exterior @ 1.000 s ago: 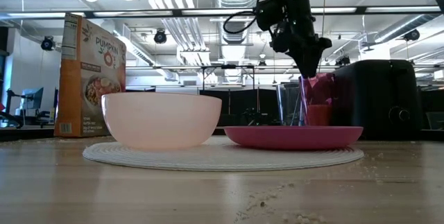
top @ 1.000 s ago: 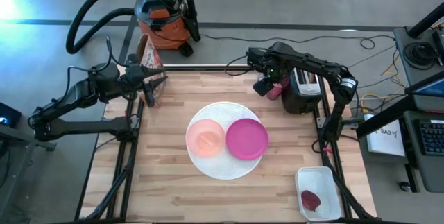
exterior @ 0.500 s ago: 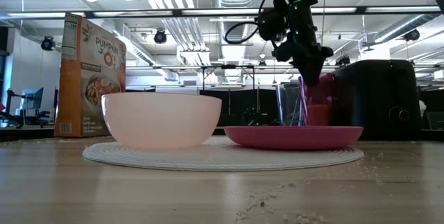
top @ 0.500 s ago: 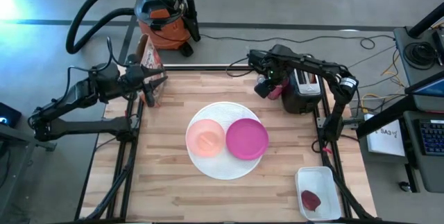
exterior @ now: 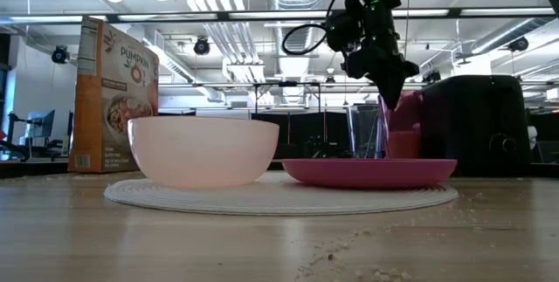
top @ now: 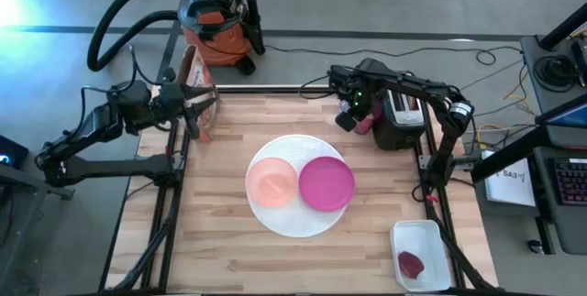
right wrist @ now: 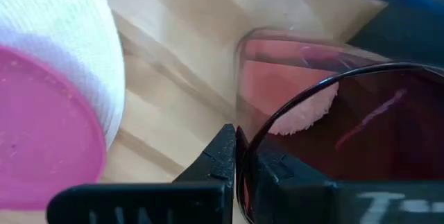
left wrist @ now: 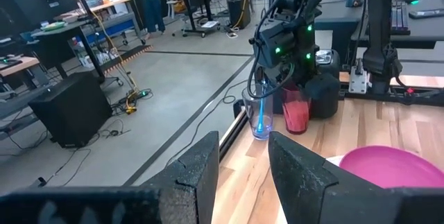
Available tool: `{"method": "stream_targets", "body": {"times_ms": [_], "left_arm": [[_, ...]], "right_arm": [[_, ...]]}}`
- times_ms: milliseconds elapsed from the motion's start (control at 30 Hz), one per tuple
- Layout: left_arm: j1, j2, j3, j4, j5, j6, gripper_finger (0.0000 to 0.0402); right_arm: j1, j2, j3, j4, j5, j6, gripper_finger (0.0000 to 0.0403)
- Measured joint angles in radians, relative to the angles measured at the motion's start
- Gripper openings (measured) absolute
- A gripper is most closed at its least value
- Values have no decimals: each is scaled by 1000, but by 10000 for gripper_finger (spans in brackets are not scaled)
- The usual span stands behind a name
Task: Arrange a breakfast setting
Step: Put the red glass of milk on the white table mat at the top of the pink plate
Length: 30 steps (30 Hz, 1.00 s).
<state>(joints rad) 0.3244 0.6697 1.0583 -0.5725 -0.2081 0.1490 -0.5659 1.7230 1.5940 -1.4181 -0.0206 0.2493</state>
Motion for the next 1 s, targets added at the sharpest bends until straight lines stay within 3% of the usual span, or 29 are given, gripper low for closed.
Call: {"method": "stream_targets", "body": {"times_ms": [533,1000], "left_arm": [[0,6,28,-5,-1,0,109],[0,10,28,-5,-2,0,109]], "right_arm": [[121,0,157,-30,-36,-169,9],[278,20,161,179,-31,-399,9]]}}
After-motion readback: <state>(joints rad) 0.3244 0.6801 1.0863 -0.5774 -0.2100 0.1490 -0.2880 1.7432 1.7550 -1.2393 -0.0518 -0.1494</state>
